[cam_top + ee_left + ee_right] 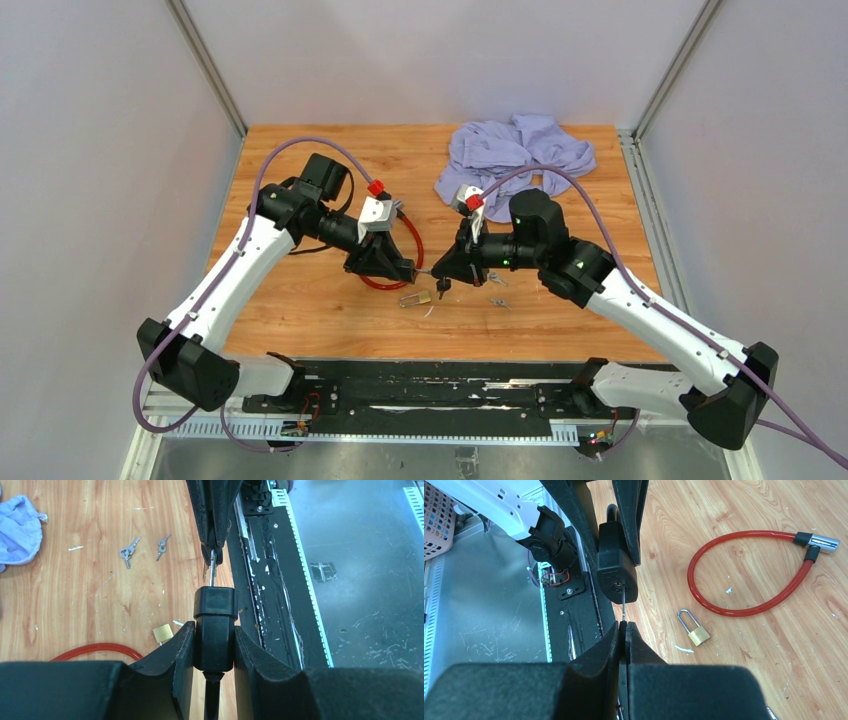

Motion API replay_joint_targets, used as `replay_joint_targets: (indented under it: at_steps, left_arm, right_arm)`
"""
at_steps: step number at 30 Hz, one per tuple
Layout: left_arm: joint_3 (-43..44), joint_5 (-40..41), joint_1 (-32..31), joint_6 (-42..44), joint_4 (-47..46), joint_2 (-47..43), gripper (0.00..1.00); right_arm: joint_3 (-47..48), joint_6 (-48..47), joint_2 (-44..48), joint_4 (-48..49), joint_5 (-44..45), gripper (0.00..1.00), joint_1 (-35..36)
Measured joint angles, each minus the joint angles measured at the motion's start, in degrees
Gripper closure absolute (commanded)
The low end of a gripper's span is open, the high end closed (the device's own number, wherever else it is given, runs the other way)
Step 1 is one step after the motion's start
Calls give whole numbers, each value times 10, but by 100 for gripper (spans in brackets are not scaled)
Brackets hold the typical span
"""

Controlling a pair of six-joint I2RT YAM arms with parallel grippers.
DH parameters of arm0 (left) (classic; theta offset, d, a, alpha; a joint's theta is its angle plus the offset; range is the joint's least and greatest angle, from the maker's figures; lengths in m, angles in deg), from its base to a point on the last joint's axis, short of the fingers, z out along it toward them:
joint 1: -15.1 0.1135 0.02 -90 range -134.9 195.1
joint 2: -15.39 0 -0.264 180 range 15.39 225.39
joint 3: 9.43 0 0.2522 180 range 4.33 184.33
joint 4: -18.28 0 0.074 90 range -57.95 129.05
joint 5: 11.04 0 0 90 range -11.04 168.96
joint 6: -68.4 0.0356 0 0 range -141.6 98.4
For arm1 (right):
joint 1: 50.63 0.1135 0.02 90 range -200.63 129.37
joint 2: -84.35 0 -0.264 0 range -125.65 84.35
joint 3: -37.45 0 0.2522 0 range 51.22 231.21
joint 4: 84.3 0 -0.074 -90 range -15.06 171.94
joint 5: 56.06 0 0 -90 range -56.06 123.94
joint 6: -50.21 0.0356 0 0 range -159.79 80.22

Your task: Unlock with the key

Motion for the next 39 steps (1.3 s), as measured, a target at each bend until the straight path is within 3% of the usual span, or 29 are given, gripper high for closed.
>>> replay_joint_targets:
  at_steps: [21, 39]
  left_arm:
    - [4, -7, -1, -18, 9, 4, 100]
    - [4, -9, -7, -26, 8, 5, 100]
  right_arm:
    - [-43, 23, 26, 51, -12, 99, 0]
    - [-31, 18, 21, 38, -10, 99, 0]
